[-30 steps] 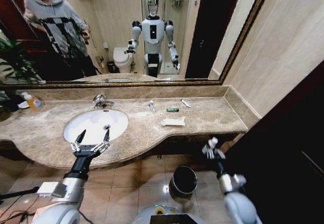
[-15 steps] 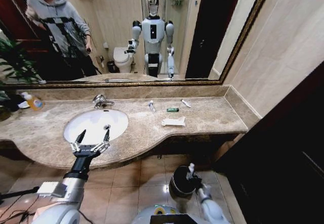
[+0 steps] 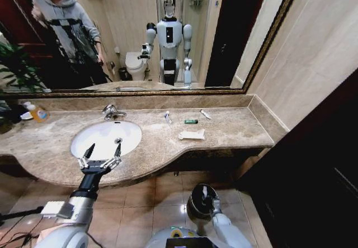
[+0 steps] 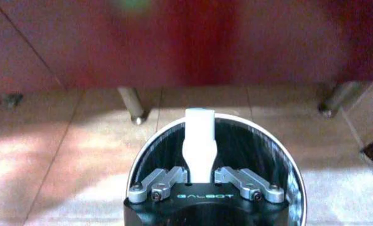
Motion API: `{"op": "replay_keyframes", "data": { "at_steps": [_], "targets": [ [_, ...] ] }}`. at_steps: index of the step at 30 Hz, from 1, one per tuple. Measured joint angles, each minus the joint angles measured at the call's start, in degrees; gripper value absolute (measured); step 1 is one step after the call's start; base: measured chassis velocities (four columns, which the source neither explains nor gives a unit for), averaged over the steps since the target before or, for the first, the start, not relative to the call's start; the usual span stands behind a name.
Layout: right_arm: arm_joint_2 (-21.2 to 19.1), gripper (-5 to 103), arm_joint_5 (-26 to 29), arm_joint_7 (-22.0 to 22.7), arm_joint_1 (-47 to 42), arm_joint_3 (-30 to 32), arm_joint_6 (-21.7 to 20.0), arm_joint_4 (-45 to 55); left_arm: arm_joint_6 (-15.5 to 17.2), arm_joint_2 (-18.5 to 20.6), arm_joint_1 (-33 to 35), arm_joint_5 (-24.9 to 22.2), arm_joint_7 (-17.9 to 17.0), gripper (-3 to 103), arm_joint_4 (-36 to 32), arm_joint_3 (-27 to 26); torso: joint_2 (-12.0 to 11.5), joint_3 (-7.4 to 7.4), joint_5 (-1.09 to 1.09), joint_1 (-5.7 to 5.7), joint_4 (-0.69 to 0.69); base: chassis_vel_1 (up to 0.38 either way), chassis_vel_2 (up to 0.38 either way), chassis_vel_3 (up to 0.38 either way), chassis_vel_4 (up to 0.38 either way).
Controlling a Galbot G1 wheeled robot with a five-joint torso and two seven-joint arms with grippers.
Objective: Pick up the trash from the sink and place it in the trash bin.
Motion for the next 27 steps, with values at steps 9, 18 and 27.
{"op": "replay_keyframes", "data": {
  "at_steps": [9, 18, 27],
  "targets": [
    [0.0, 18, -0.72, 0.01, 0.73, 0.17, -1.16, -0.49, 0.0, 0.0, 0.0, 0.0, 0.0, 100, 0.0, 0.0, 0.0, 0.0, 0.0, 0.0, 0.0, 0.0, 0.0, 0.0, 0.0],
    [-0.06, 32, -0.74, 0.28, 0.72, 0.17, -3.04, -0.01, 0.0, 0.0, 0.0, 0.0, 0.0, 100, 0.0, 0.0, 0.0, 0.0, 0.0, -0.01, 0.0, 0.0, 0.0, 0.0, 0.0],
    [0.13, 65, -0.75, 0.26, 0.17, 0.18, -3.18, 0.62, 0.0, 0.0, 0.0, 0.0, 0.0, 100, 0.0, 0.0, 0.0, 0.0, 0.0, -0.01, 0.0, 0.0, 0.0, 0.0, 0.0]
  ]
}}
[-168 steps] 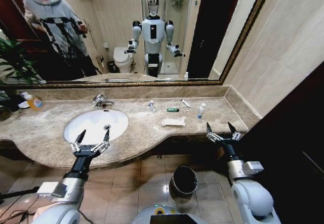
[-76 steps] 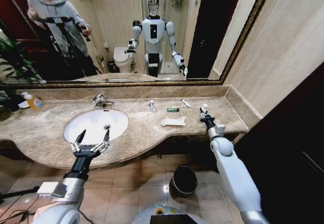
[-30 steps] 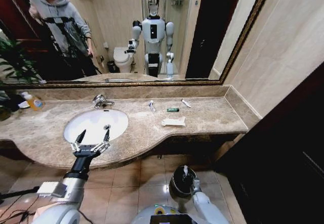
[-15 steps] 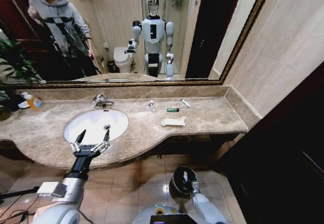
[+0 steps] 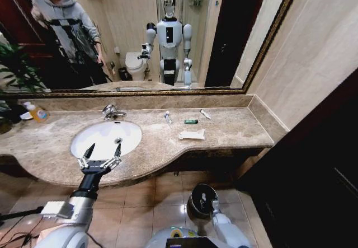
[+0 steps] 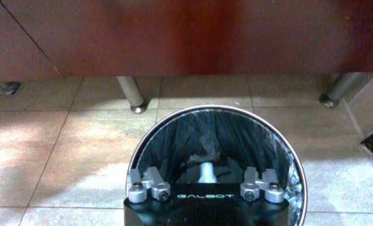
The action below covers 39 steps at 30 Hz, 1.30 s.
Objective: Pick up the trash from the sink and place it in the trash bin.
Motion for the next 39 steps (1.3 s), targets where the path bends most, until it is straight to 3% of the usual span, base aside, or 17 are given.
{"op": "replay_keyframes", "data": {
  "at_steps": [5, 7, 8, 9, 14, 18, 21, 24, 26, 27, 29, 31, 33, 35, 39],
  "targets": [
    [0.06, 87, 0.08, 0.13, -0.69, 0.07, 0.07, 0.69, 0.0, 0.0, 0.0, 0.0, 0.0, 100, 0.0, 0.0, 0.0, 0.0, 0.0, 0.0, 0.0, 0.0, 0.0, 0.0, 0.0],
    [0.05, 87, 0.14, 0.24, -0.95, 0.11, 0.11, 1.14, 0.0, 0.0, 0.0, 0.0, 0.0, 100, 0.0, 0.0, 0.0, 0.0, 0.0, 0.0, 0.0, 0.0, 0.0, 0.0, 0.0],
    [-0.1, 96, 0.19, 0.4, -1.62, 0.16, 0.27, 2.14, 0.0, 0.0, 0.0, 0.0, 0.0, 100, 0.0, 0.0, 0.0, 0.0, 0.01, 0.0, 0.0, 0.0, 0.0, 0.0, 0.0],
    [-0.45, 99, 0.19, 0.44, -2.24, 0.15, 0.56, 2.77, 0.0, 0.0, 0.0, 0.0, 0.0, 100, 0.0, 0.0, 0.0, 0.0, 0.01, 0.0, 0.0, 0.0, 0.0, 0.0, 0.0],
    [-1.34, 100, 0.16, 0.52, -4.07, 0.17, 1.21, 4.73, 0.0, 0.0, 0.0, 0.0, 0.0, 100, 0.0, 0.0, 0.0, 0.0, 0.0, 0.0, 0.0, 0.0, 0.0, 0.0, 0.0],
    [-2.6, 100, -0.6, 1.34, -8.42, 0.47, 3.98, 12.06, 0.0, 0.0, 0.0, 0.0, 0.0, 100, 0.0, 0.0, 0.0, 0.0, 0.01, 0.0, 0.01, 0.0, 0.0, 0.0, 0.0],
    [-4.21, 100, -0.01, 3.6, -16.07, 1.76, 10.11, 25.01, 0.0, 0.0, 0.0, 0.0, 0.0, 100, 0.0, 0.0, 0.0, 0.0, 0.03, 0.0, 0.01, 0.0, 0.0, 0.0, 0.0],
    [-5.47, 100, 2.9, 5.06, -23.61, 3.19, 11.34, 37.8, 0.0, 0.0, 0.0, 0.0, 0.0, 100, 0.0, 0.0, 0.01, 0.0, 0.02, 0.0, -0.02, 0.0, 0.0, 0.0, 0.0],
    [-6.4, 100, 7.16, 4.98, -29.98, 4.12, 10.04, 49.85, 0.0, 0.0, 0.0, 0.0, 0.0, 100, 0.0, 0.0, 0.02, -0.01, -0.01, -0.01, 0.0, 0.0, 0.0, 0.0, 0.0],
    [-6.4, 100, 7.16, 4.98, -29.98, 4.12, 10.04, 49.85, 0.0, 0.0, 0.0, 0.0, 0.0, 100, 0.0, 0.0, 0.02, -0.01, -0.01, -0.01, 0.0, 0.0, 0.0, 0.0, 0.0],
    [-6.33, 100, 10.03, 4.41, -38.29, 5.39, 8.74, 64.36, 0.0, 0.0, 0.0, 0.0, 0.0, 100, 0.0, 0.0, 0.01, -0.01, 0.01, -0.01, -0.02, 0.0, 0.0, 0.0, 0.0],
    [-6.21, 100, 10.44, 4.3, -39.76, 5.5, 8.48, 66.96, 0.0, 0.0, 0.0, 0.0, 0.0, 100, 0.0, 0.0, 0.01, -0.01, 0.01, -0.01, -0.01, 0.0, 0.0, 0.0, 0.0],
    [-5.47, 100, 11.58, 3.86, -45.32, 5.32, 6.73, 78.08, 0.0, 0.0, 0.0, 0.0, 0.0, 100, 0.0, 0.0, 0.02, -0.01, 0.0, -0.01, -0.02, 0.0, 0.0, 0.0, 0.0],
    [-4.77, 100, 11.32, 3.0, -47.23, 4.71, 5.45, 85.26, 0.0, 0.0, 0.0, 0.0, 0.0, 100, 0.0, 0.0, 0.02, -0.01, -0.01, -0.01, -0.01, 0.0, 0.0, 0.0, 0.0],
    [-3.93, 100, 9.25, 1.35, -45.06, 3.54, 2.46, 90.57, 0.0, 0.0, 0.0, 0.0, 0.0, 100, 0.0, 0.0, 0.01, 0.0, -0.01, -0.01, -0.02, 0.0, 0.0, 0.0, 0.0]
  ]
}}
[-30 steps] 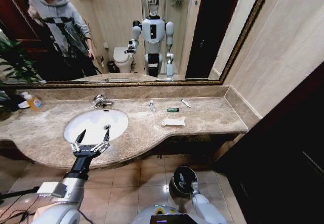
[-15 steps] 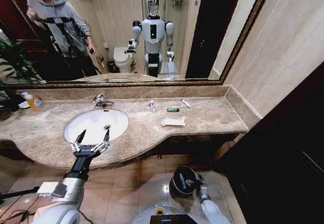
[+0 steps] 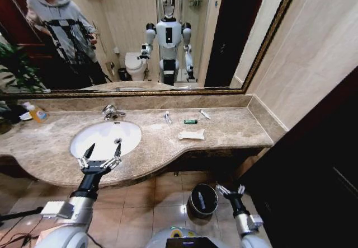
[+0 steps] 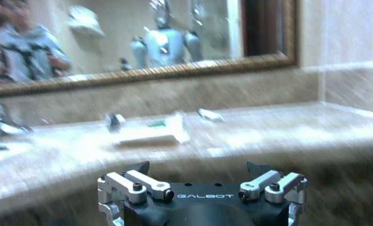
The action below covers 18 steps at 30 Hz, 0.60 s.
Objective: Pick up the trash from the sink and place it in the trash bin.
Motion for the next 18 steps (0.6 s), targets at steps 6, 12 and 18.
{"op": "replay_keyframes", "data": {
  "at_steps": [6, 12, 18],
  "targets": [
    [-0.72, 100, 0.43, 1.4, 9.29, -3.35, -7.43, 3.82, 0.0, 0.0, 0.0, 0.0, 0.0, 100, 0.01, 0.0, -0.01, 0.01, 0.0, 0.01, 0.01, 0.0, 0.0, 0.0, 0.0],
    [-6.52, 100, 2.17, 2.34, 24.01, -7.82, -12.32, -1.82, 0.0, 0.0, 0.0, 0.0, 0.0, 100, 0.01, 0.0, -0.02, 0.01, 0.01, 0.01, 0.03, 0.0, 0.0, 0.0, 0.0],
    [-8.85, 100, 4.75, 2.98, 33.17, -11.58, -18.11, -8.91, 0.0, 0.0, 0.0, 0.0, 0.0, 100, 0.0, 0.0, -0.02, 0.01, 0.01, 0.02, 0.02, 0.0, 0.0, 0.0, 0.0]
  ]
}}
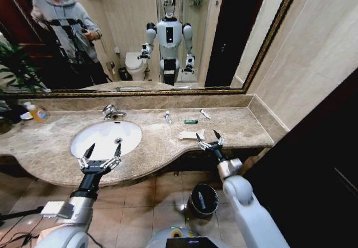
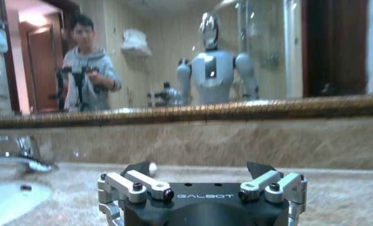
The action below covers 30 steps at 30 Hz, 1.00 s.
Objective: Pick up the trash from the sink and place it in the trash bin.
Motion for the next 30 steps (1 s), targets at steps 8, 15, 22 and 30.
{"op": "replay_keyframes", "data": {
  "at_steps": [8, 15, 22, 30],
  "targets": [
    [0.32, 100, -0.87, 1.21, 8.07, -1.67, -0.85, -11.63, 0.0, 0.0, 0.0, 0.0, 0.0, 100, 0.0, 0.0, 0.0, 0.0, 0.0, 0.0, 0.0, 0.0, 0.0, 0.0, 0.0],
    [0.12, 97, -1.74, 1.99, 10.27, -1.74, -4.0, -14.96, 0.0, 0.0, 0.0, 0.0, 0.0, 100, 0.0, 0.0, 0.0, 0.0, 0.0, 0.0, 0.0, 0.0, 0.0, 0.0, 0.0],
    [-0.56, 79, -2.32, 1.9, 10.54, -2.35, -5.11, -15.16, 0.0, 0.0, 0.0, 0.0, 0.0, 100, 0.0, 0.0, 0.0, -0.01, 0.0, -0.01, -0.01, 0.0, 0.0, 0.0, 0.0],
    [-1.03, 59, -2.04, 2.01, 9.93, -2.64, -5.71, -14.67, 0.0, 0.0, 0.0, 0.0, 0.0, 100, 0.0, 0.0, 0.0, -0.01, 0.0, -0.01, -0.01, 0.0, 0.0, 0.0, 0.0]
  ]
}}
